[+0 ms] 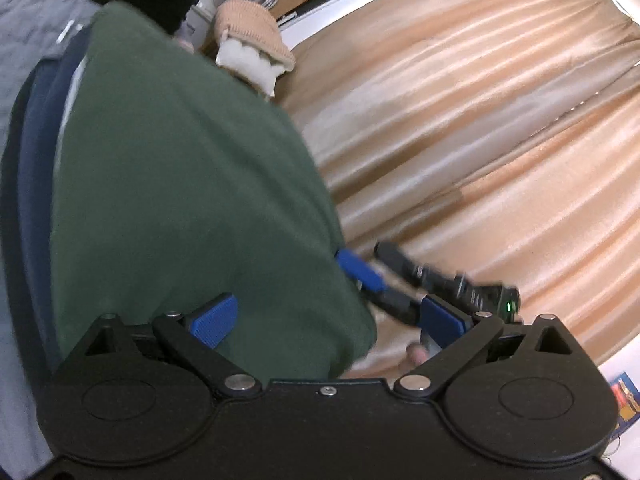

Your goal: Fold clothes

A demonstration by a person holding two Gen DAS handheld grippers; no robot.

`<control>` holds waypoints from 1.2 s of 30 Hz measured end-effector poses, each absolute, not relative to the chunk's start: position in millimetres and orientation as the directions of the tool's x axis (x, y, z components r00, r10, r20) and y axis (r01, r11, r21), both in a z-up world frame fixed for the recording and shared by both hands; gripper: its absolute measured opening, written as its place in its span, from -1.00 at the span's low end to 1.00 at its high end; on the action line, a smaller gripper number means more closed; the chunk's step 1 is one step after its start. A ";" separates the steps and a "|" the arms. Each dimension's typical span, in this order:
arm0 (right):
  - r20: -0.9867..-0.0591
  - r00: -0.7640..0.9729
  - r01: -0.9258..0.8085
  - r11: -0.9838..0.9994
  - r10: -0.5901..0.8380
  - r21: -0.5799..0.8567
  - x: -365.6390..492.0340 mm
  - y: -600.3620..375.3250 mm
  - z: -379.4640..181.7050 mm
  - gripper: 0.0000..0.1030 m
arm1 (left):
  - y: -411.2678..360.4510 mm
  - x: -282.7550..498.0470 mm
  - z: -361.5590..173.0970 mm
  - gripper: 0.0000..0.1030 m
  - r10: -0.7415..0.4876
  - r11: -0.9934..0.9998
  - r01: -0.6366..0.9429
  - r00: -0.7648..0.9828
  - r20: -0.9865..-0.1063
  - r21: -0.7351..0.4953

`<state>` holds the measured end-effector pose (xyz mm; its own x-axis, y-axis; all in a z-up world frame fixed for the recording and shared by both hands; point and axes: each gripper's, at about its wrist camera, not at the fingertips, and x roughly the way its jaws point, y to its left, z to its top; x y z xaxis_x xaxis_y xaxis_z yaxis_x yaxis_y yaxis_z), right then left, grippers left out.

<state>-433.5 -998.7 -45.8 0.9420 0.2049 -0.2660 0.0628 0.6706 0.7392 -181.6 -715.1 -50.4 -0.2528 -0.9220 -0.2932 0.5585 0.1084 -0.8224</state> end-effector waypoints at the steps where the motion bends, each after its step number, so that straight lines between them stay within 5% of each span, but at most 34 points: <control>1: -0.265 0.941 0.058 0.667 0.213 0.743 -434.3 -999.3 -46.8 -0.05 | -707.9 -183.8 -54.4 0.91 -0.922 0.107 0.557 -0.256 -0.292 -0.824; 16: -0.268 0.945 0.061 0.701 0.189 0.710 -461.2 -988.4 -27.4 -0.03 | -661.7 -211.6 -80.9 0.92 -0.918 0.114 0.531 -0.267 -0.293 -0.840; 22: -0.198 0.939 -0.065 0.712 0.280 0.699 -469.7 -949.2 -12.8 -0.03 | -649.1 -216.2 -61.6 0.98 -0.956 -0.004 0.559 -0.245 -0.160 -0.829; 26: -0.196 0.909 -0.105 0.655 0.369 0.748 -457.1 -932.9 -33.6 -0.02 | -649.6 -218.0 -65.9 0.99 -0.960 0.014 0.561 -0.225 -0.169 -0.827; 31: -0.322 0.892 0.054 0.634 0.316 0.772 -451.1 -944.2 -77.3 -0.08 | -650.9 -220.3 -72.6 0.99 -0.961 0.045 0.562 -0.200 -0.189 -0.826; 36: -0.288 0.922 0.097 0.565 0.260 0.819 -480.1 -964.0 -97.3 -0.17 | -651.8 -222.1 -76.4 0.99 -0.962 0.069 0.567 -0.180 -0.205 -0.821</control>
